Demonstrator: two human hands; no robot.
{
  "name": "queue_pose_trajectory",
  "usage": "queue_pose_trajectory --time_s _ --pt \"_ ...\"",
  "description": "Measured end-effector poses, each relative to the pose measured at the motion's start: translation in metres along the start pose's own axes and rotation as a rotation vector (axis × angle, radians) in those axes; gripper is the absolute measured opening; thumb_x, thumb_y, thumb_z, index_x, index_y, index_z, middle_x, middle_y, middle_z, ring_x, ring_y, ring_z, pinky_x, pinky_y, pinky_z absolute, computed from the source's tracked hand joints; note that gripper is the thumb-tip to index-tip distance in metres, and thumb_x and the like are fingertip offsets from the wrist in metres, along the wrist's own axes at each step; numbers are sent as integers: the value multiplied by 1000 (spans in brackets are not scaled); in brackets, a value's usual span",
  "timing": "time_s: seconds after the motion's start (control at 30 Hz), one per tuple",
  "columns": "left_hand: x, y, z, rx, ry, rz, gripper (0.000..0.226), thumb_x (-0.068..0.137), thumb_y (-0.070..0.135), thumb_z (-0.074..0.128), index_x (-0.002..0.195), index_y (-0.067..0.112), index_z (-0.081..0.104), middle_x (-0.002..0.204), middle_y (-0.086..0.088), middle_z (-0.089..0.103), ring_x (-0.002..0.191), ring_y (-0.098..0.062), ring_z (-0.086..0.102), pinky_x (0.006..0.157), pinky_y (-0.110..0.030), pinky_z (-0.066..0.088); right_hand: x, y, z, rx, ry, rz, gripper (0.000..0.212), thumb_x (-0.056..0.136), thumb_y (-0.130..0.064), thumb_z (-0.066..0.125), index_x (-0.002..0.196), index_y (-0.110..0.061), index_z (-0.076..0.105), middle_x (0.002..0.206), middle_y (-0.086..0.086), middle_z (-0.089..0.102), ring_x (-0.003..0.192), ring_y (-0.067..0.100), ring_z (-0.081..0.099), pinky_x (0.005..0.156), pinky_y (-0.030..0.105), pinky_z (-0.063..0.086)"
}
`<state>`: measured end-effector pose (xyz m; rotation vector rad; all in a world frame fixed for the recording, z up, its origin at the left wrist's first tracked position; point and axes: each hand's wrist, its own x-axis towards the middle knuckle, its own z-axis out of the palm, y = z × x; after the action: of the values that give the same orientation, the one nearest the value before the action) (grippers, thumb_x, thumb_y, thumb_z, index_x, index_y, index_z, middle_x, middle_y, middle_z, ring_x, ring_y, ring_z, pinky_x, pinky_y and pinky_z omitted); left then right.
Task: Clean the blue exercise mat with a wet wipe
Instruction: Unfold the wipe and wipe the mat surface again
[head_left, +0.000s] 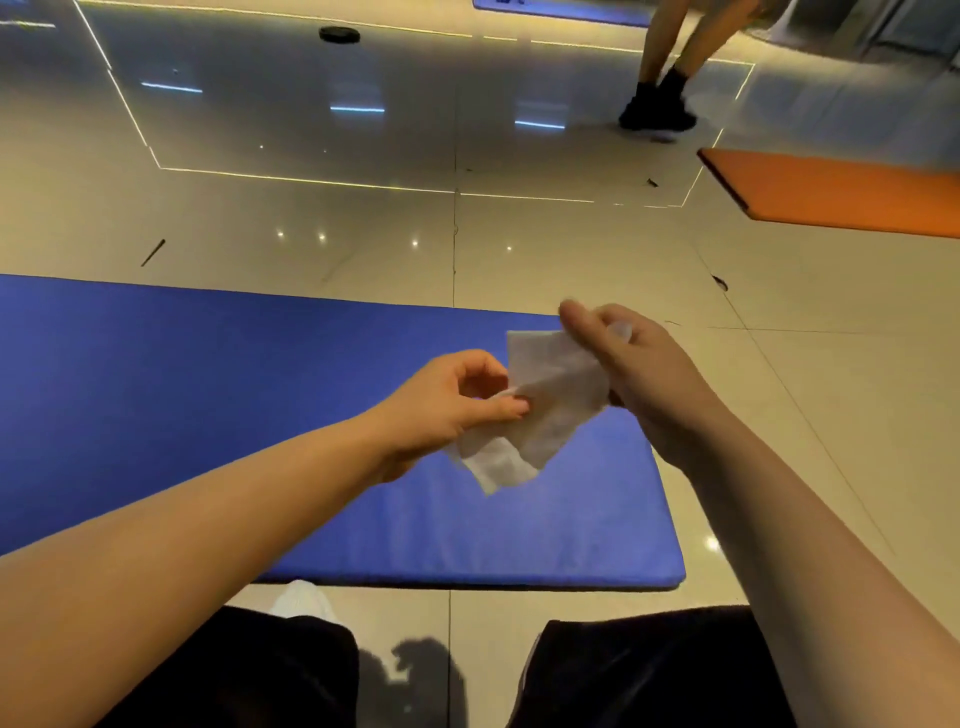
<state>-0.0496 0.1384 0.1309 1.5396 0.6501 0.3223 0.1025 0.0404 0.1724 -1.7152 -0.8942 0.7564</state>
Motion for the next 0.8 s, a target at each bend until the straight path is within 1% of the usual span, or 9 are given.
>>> queue_pose_trajectory --time_s 0.07,0.17,0.27,0.33,0.4,0.47,0.6,0.7,0.8 --pt "-5 0 -6 26 3 22 16 81 12 74 83 15 59 79 -1 65 72 -11 61 66 -22 49 -5 5 -10 -55 -155 65 35 73 -41 76 86 -11 64 66 -6 60 60 8 56 51 21 43" --pt "-14 2 -13 212 -15 45 19 79 13 77 84 17 60 79 7 65 70 -8 60 60 -17 49 -6 12 -14 -109 -217 94 14 82 -15 75 85 -6 64 69 3 61 63 13 57 52 22 45" --pt "-20 6 -17 323 -96 -40 33 72 38 79 98 23 63 96 6 69 82 -13 66 68 -19 53 -5 10 -11 -149 -222 79 13 85 -10 72 89 1 66 75 6 64 67 13 58 60 22 46" --pt "-23 8 -19 300 -116 -92 46 68 57 66 105 30 63 100 6 71 88 -12 69 73 -23 54 -6 8 -6 -178 -259 59 16 86 -11 71 93 1 65 80 8 65 72 13 58 66 25 45" --pt "-25 10 -21 233 -168 -144 49 74 62 54 111 32 63 101 6 72 90 -9 69 79 -24 53 -6 6 0 -181 -311 50 6 87 -10 69 90 -5 67 82 8 66 75 15 59 71 30 45" --pt "-26 8 -26 245 -167 -115 41 82 53 55 108 24 67 99 1 71 88 -7 65 79 -23 50 -5 6 7 -185 -334 44 9 86 -4 68 84 -13 67 78 7 65 73 16 59 70 31 46" --pt "-23 1 -42 223 22 12 10 95 18 59 90 12 66 83 4 67 81 -6 60 82 -24 46 -6 8 19 -208 -369 73 15 83 1 71 82 -12 64 71 4 60 61 14 55 56 22 47" --pt "-18 0 -50 196 98 17 12 98 18 56 88 13 63 82 -1 64 81 -12 57 84 -31 46 -7 12 23 -251 -386 92 11 83 -5 74 89 -10 66 77 5 65 69 16 60 63 27 51" --pt "-15 3 -53 195 78 -51 14 99 18 55 86 17 62 73 -1 58 66 -11 51 71 -27 48 -8 14 22 -230 -367 102 16 86 -10 71 101 -5 67 91 12 71 80 22 65 77 38 55"
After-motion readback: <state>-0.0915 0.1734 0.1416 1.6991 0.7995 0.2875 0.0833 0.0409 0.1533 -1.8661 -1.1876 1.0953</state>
